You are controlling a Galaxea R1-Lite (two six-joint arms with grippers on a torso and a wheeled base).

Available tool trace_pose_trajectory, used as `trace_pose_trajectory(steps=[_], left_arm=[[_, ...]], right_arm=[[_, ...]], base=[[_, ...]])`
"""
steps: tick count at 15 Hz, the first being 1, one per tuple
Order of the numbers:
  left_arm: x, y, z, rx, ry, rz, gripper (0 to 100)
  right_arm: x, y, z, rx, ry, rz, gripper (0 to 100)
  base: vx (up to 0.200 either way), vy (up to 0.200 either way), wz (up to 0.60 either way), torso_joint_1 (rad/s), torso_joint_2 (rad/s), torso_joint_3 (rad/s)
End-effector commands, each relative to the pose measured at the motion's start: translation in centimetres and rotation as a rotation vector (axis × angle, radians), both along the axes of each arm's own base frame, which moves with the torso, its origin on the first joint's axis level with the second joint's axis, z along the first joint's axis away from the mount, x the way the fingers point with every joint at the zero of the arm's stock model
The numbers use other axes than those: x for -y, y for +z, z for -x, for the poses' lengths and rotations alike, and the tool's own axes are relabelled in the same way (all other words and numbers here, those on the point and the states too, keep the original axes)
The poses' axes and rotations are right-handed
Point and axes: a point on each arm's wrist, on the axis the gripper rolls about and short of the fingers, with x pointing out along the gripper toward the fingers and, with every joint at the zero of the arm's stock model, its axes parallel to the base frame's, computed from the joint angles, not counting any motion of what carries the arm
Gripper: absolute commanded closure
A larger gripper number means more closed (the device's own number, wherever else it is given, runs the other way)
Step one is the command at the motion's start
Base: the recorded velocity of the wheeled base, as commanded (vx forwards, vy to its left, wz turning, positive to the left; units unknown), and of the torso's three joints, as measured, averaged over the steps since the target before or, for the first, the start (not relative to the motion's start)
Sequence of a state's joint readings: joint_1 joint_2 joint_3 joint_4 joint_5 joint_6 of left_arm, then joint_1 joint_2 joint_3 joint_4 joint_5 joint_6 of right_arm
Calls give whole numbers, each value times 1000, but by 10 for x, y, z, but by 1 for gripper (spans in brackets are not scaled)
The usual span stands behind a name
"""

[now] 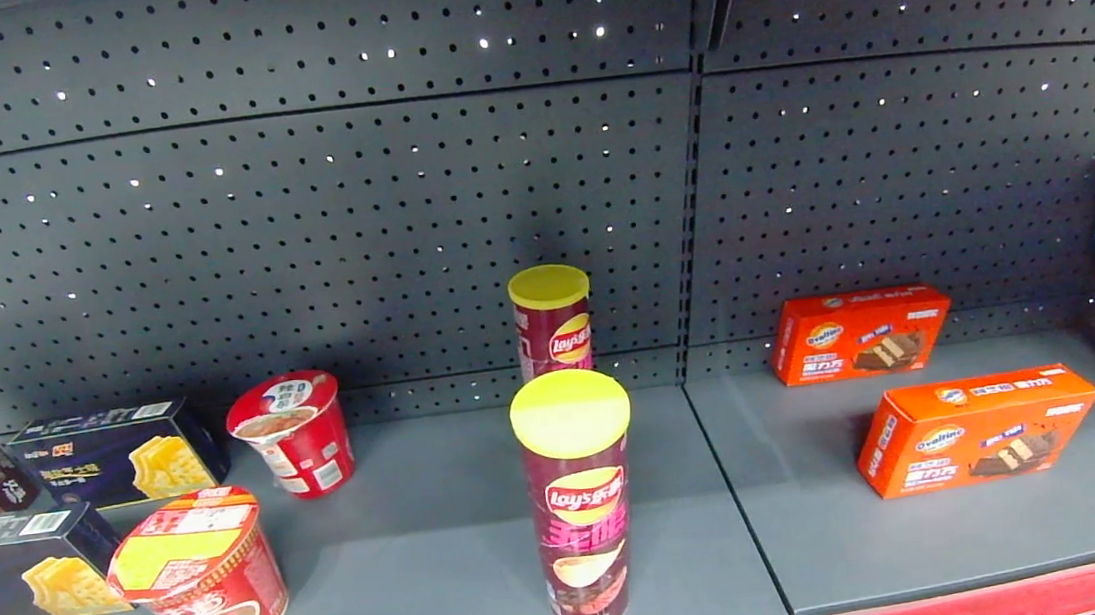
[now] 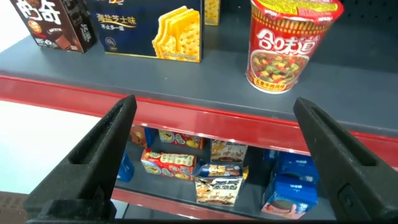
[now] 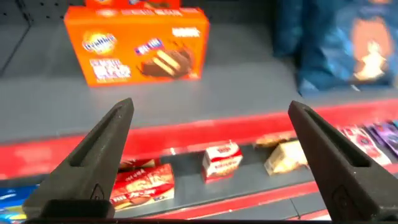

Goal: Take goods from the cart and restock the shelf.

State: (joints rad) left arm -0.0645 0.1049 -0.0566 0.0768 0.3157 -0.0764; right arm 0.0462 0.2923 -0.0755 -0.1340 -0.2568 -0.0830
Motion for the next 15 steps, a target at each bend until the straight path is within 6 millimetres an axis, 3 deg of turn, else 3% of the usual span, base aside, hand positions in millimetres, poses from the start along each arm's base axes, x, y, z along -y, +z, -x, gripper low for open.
trace_pose_trajectory(steps=[1,5,7,13,15], left_arm=[[0,-1,0,-3,-16,-7,0],[2,-1,-1,1,-96,-34,0],[2,-1,-1,8,-96,-30,0],[3,-2,-2,6,-149,-24,0],[3,-1,-2,10,-149,-10,0]], right_arm=[[0,-31,27,117,-38,-12,0],[0,-31,26,124,-38,-27,0],[0,-31,26,121,-30,-15,0],[-1,-31,26,121,-11,-19,0],[-1,-31,26,120,-1,-14,0]], base=[[0,0,0,0,0,0],[0,0,0,0,0,0],[-200,0,0,-2,2,7],[0,0,0,0,0,0],[-200,0,0,2,-2,5]])
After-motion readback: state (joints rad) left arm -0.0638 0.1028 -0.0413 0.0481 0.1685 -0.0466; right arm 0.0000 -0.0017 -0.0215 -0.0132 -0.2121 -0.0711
